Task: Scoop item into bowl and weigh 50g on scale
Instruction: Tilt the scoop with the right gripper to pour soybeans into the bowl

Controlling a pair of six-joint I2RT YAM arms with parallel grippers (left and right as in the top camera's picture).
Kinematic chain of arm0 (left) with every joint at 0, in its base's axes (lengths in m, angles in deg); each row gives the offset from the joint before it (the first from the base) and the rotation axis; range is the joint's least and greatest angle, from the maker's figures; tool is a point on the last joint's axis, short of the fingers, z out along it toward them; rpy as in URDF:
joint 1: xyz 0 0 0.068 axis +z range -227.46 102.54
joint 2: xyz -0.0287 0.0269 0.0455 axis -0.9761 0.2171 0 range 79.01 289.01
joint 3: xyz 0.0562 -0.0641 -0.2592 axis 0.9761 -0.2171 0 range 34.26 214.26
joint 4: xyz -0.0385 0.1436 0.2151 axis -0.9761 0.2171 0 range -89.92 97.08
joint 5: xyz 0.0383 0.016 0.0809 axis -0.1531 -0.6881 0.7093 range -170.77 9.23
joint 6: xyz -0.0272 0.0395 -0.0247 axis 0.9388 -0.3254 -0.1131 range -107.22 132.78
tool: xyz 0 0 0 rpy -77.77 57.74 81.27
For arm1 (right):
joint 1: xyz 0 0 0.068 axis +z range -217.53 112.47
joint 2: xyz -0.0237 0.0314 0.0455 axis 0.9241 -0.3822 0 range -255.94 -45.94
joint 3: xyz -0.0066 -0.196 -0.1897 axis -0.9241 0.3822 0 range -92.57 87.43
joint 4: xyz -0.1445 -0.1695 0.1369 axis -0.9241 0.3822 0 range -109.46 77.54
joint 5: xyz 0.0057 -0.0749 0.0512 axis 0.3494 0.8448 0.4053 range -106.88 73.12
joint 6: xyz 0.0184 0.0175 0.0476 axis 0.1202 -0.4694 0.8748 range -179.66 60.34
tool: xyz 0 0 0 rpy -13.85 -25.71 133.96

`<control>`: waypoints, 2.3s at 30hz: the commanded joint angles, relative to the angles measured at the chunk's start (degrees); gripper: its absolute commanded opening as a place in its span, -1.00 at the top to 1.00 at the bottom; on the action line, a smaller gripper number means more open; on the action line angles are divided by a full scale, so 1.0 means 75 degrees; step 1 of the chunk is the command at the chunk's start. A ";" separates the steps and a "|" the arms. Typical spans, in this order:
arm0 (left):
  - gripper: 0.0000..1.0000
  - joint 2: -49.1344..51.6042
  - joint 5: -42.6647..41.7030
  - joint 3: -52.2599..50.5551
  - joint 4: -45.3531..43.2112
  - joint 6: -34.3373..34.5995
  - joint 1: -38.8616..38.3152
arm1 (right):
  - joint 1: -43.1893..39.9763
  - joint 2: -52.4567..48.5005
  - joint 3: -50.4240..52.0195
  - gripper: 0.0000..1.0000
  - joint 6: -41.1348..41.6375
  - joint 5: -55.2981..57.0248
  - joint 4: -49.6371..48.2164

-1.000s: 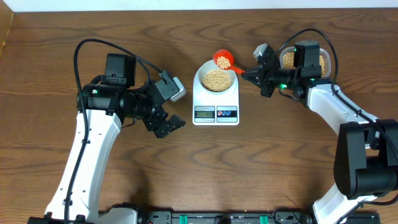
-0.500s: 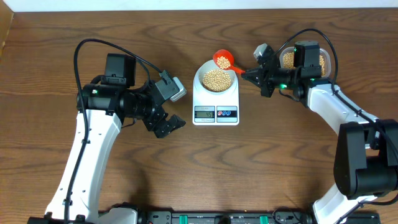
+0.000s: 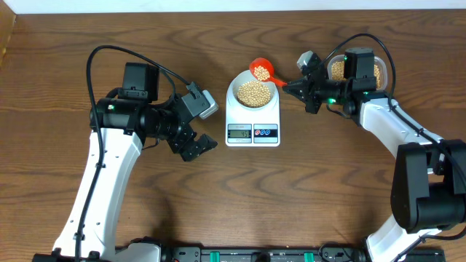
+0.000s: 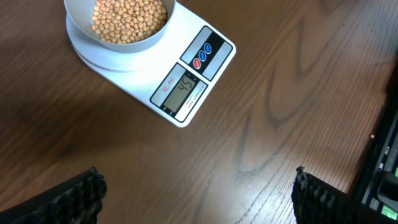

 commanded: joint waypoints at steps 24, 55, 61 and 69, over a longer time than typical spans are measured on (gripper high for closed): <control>-0.96 -0.0111 0.0038 0.0117 0.0012 -0.0096 0.0035 | 0.0061 -0.0038 0.0015 0.98 -0.0146 0.0286 0.0006; -0.96 -0.0111 0.0038 0.0117 0.0012 -0.0096 0.0035 | 0.0087 -0.0035 0.0012 0.98 -0.0571 -0.0224 0.0055; -0.96 -0.0111 0.0038 0.0117 0.0012 -0.0096 0.0035 | 0.0087 -0.0035 0.0012 0.98 -0.0571 -0.0224 0.0052; -0.96 -0.0111 0.0038 0.0117 0.0012 -0.0096 0.0035 | 0.0087 -0.0035 0.0012 0.98 -0.0568 -0.0224 0.0029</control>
